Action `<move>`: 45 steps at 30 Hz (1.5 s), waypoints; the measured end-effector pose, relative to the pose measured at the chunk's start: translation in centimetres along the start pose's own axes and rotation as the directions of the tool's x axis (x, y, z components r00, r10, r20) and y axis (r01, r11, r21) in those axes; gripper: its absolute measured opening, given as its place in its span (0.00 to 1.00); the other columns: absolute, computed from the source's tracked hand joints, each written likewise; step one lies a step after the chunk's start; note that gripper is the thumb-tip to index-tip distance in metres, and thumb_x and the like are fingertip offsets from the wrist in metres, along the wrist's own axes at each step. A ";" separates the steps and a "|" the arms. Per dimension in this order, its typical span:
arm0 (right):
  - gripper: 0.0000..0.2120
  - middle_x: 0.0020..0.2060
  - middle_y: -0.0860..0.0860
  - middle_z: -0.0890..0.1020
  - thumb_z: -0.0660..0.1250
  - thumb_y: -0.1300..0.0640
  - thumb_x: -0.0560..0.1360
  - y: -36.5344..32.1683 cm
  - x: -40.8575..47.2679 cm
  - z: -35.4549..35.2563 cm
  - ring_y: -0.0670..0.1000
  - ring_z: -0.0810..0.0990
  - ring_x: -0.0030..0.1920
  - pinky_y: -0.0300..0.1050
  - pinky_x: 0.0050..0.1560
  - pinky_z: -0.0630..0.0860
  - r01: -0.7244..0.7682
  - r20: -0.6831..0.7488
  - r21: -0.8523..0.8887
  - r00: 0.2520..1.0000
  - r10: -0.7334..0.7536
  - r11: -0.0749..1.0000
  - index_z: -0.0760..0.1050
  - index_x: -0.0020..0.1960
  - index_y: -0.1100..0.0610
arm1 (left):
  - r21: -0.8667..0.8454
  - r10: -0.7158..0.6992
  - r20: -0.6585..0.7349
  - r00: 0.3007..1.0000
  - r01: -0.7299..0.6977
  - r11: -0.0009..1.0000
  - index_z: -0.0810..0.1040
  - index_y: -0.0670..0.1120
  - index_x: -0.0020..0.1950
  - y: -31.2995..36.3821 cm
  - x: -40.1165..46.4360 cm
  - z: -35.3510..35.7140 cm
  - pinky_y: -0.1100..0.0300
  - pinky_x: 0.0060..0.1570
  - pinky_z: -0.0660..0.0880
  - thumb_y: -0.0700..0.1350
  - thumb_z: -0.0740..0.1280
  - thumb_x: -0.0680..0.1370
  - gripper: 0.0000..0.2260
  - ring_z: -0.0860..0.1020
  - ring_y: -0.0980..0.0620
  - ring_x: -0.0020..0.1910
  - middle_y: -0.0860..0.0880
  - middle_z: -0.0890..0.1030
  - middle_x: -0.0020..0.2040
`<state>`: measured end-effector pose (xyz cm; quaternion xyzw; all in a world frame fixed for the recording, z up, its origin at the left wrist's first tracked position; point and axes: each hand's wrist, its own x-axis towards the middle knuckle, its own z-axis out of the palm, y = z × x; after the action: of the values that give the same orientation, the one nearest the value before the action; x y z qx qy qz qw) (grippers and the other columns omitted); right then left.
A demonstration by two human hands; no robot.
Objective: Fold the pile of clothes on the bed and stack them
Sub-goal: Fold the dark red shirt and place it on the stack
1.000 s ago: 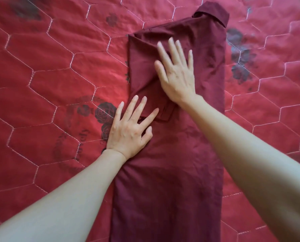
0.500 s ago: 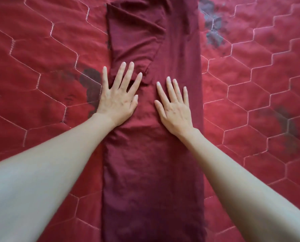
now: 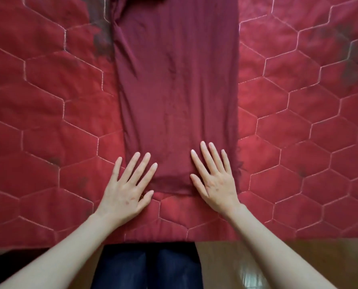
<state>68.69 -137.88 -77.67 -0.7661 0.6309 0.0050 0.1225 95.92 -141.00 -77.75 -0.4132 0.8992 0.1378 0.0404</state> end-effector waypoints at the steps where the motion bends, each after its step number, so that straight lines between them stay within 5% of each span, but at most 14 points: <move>1: 0.28 0.77 0.54 0.57 0.54 0.42 0.81 -0.4 -1.9 0.2 0.56 0.53 0.78 0.59 0.75 0.54 0.007 0.011 0.008 1.000 -0.007 1.000 0.57 0.78 0.52 | 0.011 0.008 0.023 1.000 -0.008 1.000 0.61 0.46 0.77 0.5 -1.0 0.0 0.37 0.73 0.52 0.58 0.58 0.77 0.31 0.55 0.43 0.77 0.44 0.57 0.78; 4: 0.30 0.77 0.54 0.60 0.61 0.43 0.78 -0.9 -5.5 0.3 0.56 0.57 0.77 0.60 0.75 0.56 0.033 0.007 0.044 0.999 -0.033 0.999 0.61 0.76 0.53 | 0.040 -0.019 0.033 0.999 0.018 0.999 0.63 0.44 0.76 1.6 -2.1 -0.6 0.36 0.72 0.54 0.59 0.60 0.75 0.33 0.57 0.42 0.77 0.42 0.60 0.77; 7: 0.25 0.72 0.56 0.69 0.67 0.56 0.74 -0.3 -5.6 -0.4 0.56 0.66 0.73 0.61 0.69 0.66 0.065 -0.120 0.075 0.991 -0.056 0.995 0.70 0.71 0.56 | 0.076 0.010 0.002 1.000 -0.010 0.997 0.70 0.44 0.73 2.2 -0.5 -1.7 0.33 0.69 0.58 0.55 0.61 0.74 0.29 0.64 0.38 0.73 0.41 0.66 0.74; 13: 0.25 0.64 0.54 0.78 0.61 0.68 0.72 1.2 -1.0 -2.8 0.57 0.76 0.65 0.57 0.62 0.74 0.156 -0.260 -0.057 0.951 -0.166 0.986 0.75 0.67 0.56 | 0.196 0.149 -0.098 0.984 -0.128 0.972 0.77 0.45 0.67 2.4 3.0 -3.5 0.36 0.59 0.72 0.39 0.59 0.75 0.21 0.76 0.35 0.61 0.41 0.78 0.64; 17: 0.20 0.52 0.55 0.84 0.59 0.67 0.70 2.4 2.3 -4.2 0.56 0.83 0.53 0.49 0.49 0.80 0.119 -0.269 -0.058 0.954 -0.130 0.991 0.82 0.57 0.59 | 0.209 0.151 -0.216 0.965 -0.106 0.972 0.81 0.41 0.59 1.7 4.5 -4.4 0.46 0.46 0.80 0.31 0.61 0.75 0.16 0.81 0.37 0.50 0.41 0.82 0.55; 20: 0.12 0.40 0.51 0.83 0.63 0.67 0.66 2.8 3.6 -5.1 0.55 0.82 0.41 0.45 0.31 0.77 0.059 -0.204 -0.059 0.977 -0.070 0.996 0.82 0.44 0.57 | 0.166 0.074 -0.252 0.965 -0.032 0.986 0.83 0.40 0.49 1.2 5.8 -5.2 0.56 0.30 0.78 0.28 0.69 0.68 0.13 0.81 0.44 0.39 0.44 0.82 0.43; 24: 0.10 0.35 0.51 0.81 0.68 0.67 0.64 3.1 3.0 -6.3 0.55 0.80 0.35 0.46 0.24 0.73 0.052 -0.112 -0.046 0.992 -0.057 0.998 0.81 0.42 0.56 | 0.133 0.027 -0.199 0.980 0.000 0.991 0.82 0.42 0.39 1.5 5.8 -6.2 0.61 0.20 0.70 0.27 0.73 0.62 0.12 0.78 0.46 0.32 0.47 0.80 0.36; 31: 0.10 0.37 0.50 0.82 0.72 0.65 0.65 1.1 -6.4 -8.3 0.53 0.80 0.35 0.45 0.28 0.76 0.188 -0.173 0.037 0.968 -0.179 0.981 0.82 0.45 0.56 | -0.018 0.157 -0.324 0.933 -0.172 0.985 0.84 0.40 0.45 5.4 -2.9 -7.0 0.57 0.24 0.76 0.29 0.66 0.71 0.11 0.81 0.47 0.33 0.46 0.83 0.39; 35: 0.08 0.39 0.48 0.83 0.68 0.63 0.70 -1.5 -13.9 -10.5 0.52 0.81 0.37 0.44 0.31 0.77 0.193 -0.097 0.156 0.979 -0.179 0.969 0.83 0.47 0.56 | -0.207 0.085 -0.260 0.962 -0.141 0.968 0.85 0.40 0.48 8.9 -10.3 -9.2 0.57 0.27 0.78 0.33 0.61 0.72 0.13 0.83 0.47 0.37 0.46 0.84 0.42; 40: 0.17 0.41 0.47 0.84 0.70 0.69 0.61 -4.2 -17.2 -16.0 0.53 0.83 0.42 0.49 0.35 0.78 0.011 0.112 0.296 0.993 -0.047 0.955 0.82 0.48 0.56 | -0.431 -0.037 -0.122 0.992 -0.020 0.902 0.85 0.44 0.49 10.7 -13.5 -14.9 0.53 0.34 0.80 0.33 0.65 0.63 0.18 0.84 0.50 0.42 0.51 0.85 0.44; 45: 0.08 0.30 0.47 0.80 0.73 0.61 0.65 -2.1 -10.9 -22.4 0.47 0.76 0.31 0.47 0.35 0.74 -0.155 0.265 0.344 0.962 0.063 0.926 0.80 0.43 0.52 | -0.591 -0.100 -0.035 0.994 0.060 0.805 0.85 0.45 0.47 7.6 -7.6 -21.3 0.52 0.38 0.79 0.34 0.70 0.64 0.14 0.83 0.53 0.38 0.52 0.85 0.40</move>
<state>65.18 -131.35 -53.79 -0.6872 0.6426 -0.0081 0.3388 96.04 -136.68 -54.23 -0.4473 0.7948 0.3942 -0.1129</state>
